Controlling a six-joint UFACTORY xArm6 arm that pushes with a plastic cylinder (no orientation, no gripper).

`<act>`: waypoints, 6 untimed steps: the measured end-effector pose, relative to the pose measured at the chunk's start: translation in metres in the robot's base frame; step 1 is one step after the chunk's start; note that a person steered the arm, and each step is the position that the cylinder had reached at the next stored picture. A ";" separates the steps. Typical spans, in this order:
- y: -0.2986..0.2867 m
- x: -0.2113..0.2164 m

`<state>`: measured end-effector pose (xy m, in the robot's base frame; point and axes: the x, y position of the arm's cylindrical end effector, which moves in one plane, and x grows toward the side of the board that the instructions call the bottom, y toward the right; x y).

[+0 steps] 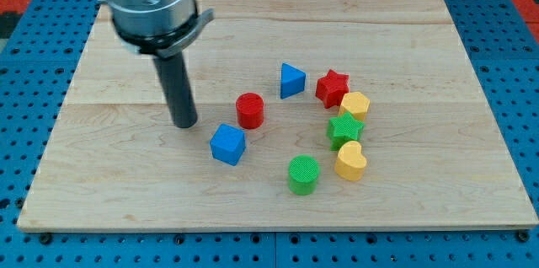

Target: Put the blue cube vertically below the red circle

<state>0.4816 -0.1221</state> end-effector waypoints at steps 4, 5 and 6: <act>0.060 0.030; 0.036 0.025; 0.020 0.019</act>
